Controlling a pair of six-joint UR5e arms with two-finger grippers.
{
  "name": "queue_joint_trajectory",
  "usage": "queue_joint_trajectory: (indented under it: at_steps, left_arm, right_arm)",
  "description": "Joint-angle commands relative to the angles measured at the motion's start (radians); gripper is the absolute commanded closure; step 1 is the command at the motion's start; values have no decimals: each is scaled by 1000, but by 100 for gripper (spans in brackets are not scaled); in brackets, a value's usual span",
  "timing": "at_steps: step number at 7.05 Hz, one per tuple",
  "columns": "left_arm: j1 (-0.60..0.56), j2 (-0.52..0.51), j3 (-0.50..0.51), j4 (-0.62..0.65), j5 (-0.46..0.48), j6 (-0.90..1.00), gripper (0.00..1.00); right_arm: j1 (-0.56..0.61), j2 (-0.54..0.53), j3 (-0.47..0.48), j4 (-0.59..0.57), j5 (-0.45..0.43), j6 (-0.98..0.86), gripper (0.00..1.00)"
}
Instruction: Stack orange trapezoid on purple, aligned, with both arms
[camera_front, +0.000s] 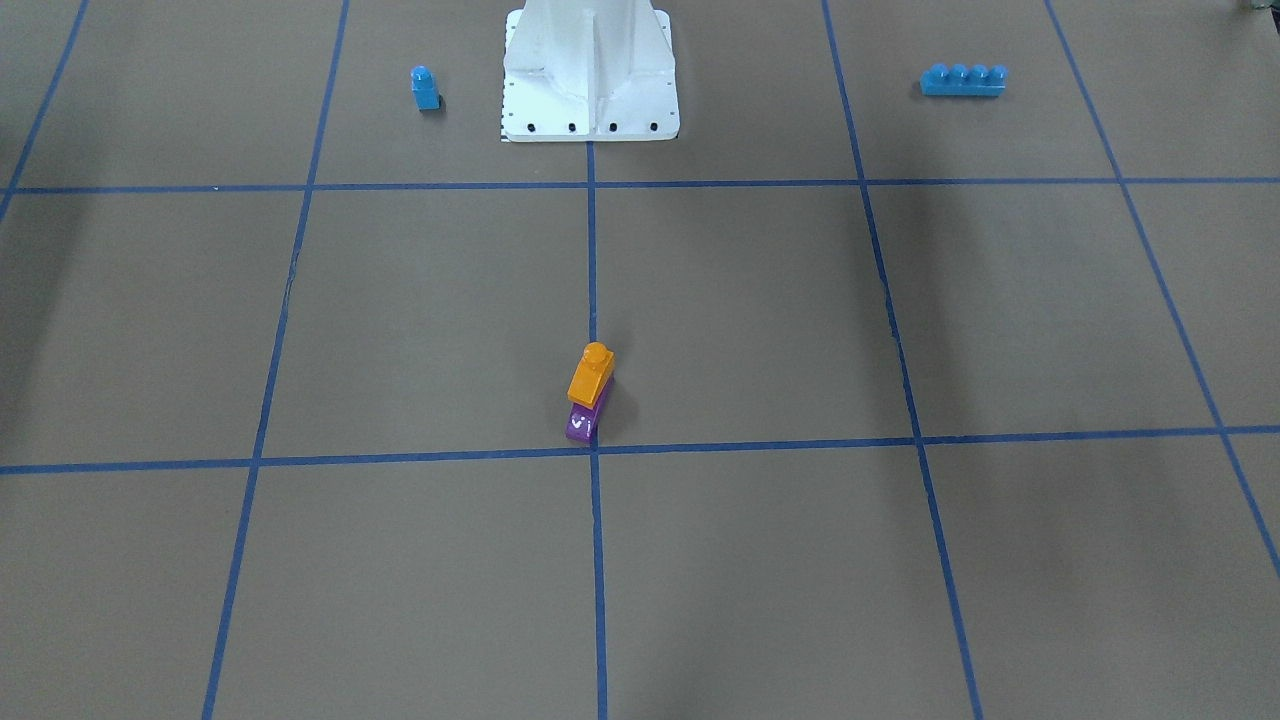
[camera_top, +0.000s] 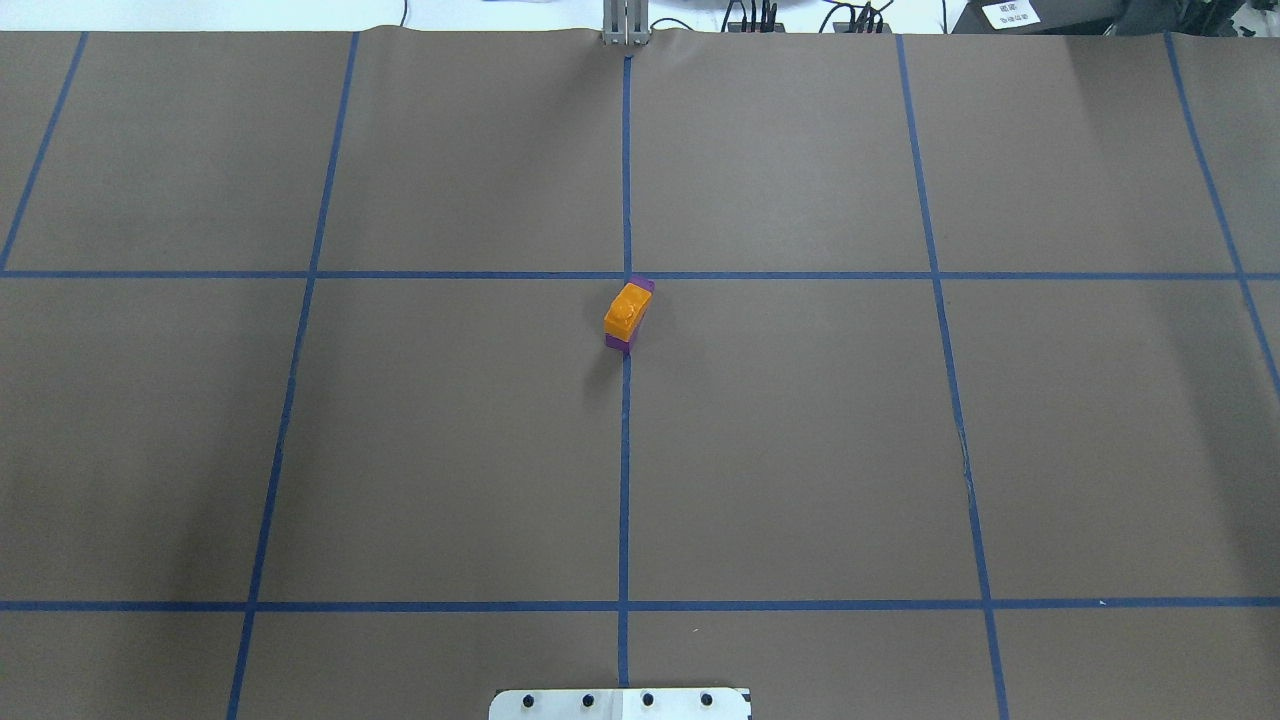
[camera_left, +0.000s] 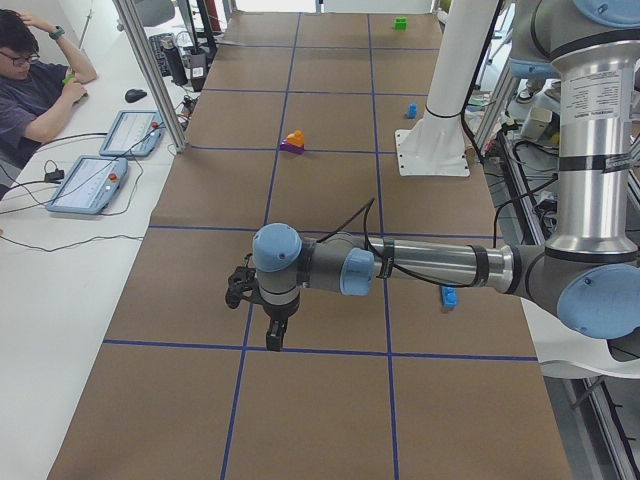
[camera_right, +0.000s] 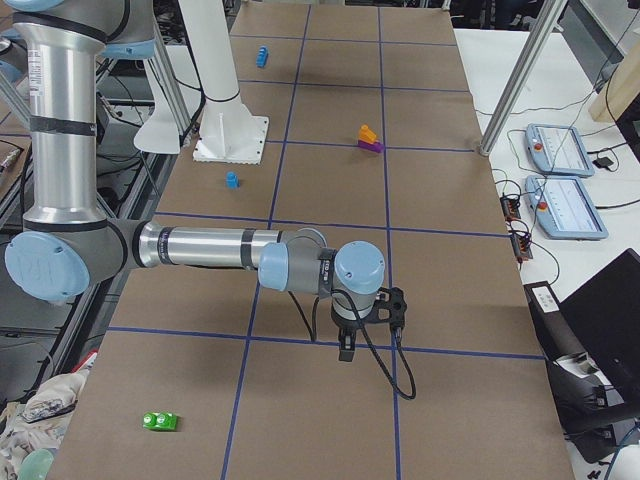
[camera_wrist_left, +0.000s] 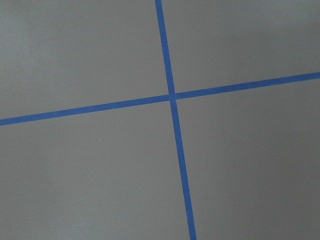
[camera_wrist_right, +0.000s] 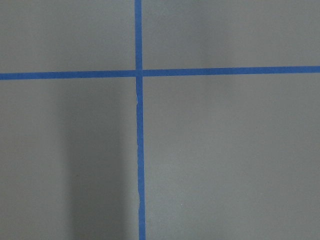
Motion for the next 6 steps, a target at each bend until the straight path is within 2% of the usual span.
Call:
queue_joint_trajectory:
  at_steps: [1, 6]
  left_arm:
    - [0, 2, 10, 1, 4, -3, 0]
    - [0, -1, 16, 0, 4, -14, 0]
  right_arm:
    - [0, 0, -2, -3, -2, 2, 0]
    - [0, 0, -3, 2, 3, 2, 0]
